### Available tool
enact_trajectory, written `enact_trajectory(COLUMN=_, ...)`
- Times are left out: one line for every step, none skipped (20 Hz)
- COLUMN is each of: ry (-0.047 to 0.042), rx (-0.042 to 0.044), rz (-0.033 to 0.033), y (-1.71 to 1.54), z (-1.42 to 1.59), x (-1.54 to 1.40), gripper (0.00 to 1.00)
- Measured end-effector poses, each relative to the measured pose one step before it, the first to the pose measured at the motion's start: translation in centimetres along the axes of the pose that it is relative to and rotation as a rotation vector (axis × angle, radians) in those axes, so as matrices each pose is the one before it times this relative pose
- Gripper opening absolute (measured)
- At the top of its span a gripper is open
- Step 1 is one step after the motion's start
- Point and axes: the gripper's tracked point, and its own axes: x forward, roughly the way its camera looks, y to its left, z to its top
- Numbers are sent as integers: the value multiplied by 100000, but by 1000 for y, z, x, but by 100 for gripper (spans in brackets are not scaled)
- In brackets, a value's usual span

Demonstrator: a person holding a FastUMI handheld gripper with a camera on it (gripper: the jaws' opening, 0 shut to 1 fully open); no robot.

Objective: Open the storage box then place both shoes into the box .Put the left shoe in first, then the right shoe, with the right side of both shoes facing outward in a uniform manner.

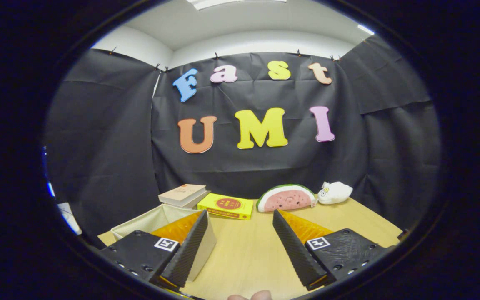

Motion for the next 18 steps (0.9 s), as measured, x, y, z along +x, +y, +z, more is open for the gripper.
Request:
enact_trajectory(ry=-242, rx=-231, rz=-771, y=-247, z=-31, x=-285, gripper=96)
enact_trajectory(ry=-1514, rx=-868, rz=-1276, y=-372, z=127, x=-241, gripper=96)
enact_trajectory(ry=-1835, rx=-1303, rz=-1474, y=-301, z=218, x=-73, gripper=96)
enact_trajectory(ry=-1050, rx=-683, rz=-1184, y=-160, z=-140, x=-7, gripper=95)
enact_trajectory(ry=295, rx=313, rz=93, y=179, z=-341, x=162, gripper=96)
enact_trajectory(ry=1365, rx=677, rz=90, y=238, z=-600, x=194, gripper=95)
enact_trajectory(ry=1178, rx=636, rz=303, y=173, z=-390, x=211, gripper=95)
enact_trajectory(ry=488, rx=76, rz=68, y=216, z=-39, x=254, gripper=95)
enact_trajectory(ry=-18, rx=-389, rz=238, y=277, z=-35, x=262, gripper=95)
enact_trajectory(ry=361, rx=-258, rz=457, y=316, z=-128, x=199, gripper=95)
enact_trajectory(ry=614, rx=234, rz=782, y=481, z=-221, x=165, gripper=95)
enact_trajectory(ry=206, rx=75, rz=490, y=345, z=30, x=131, gripper=95)
enact_trajectory(ry=-257, rx=402, rz=336, y=274, z=193, x=90, gripper=95)
enact_trajectory(ry=-1390, rx=649, rz=-273, y=258, z=411, x=235, gripper=95)
enact_trajectory(ry=-1830, rx=-448, rz=-1899, y=-176, z=460, x=299, gripper=95)
enact_trajectory(ry=-812, rx=-583, rz=-935, y=128, z=138, x=196, gripper=95)
enact_trajectory(ry=207, rx=455, rz=1186, y=662, z=-124, x=129, gripper=95)
enact_trajectory(ry=290, rx=1021, rz=1168, y=803, z=-172, x=147, gripper=95)
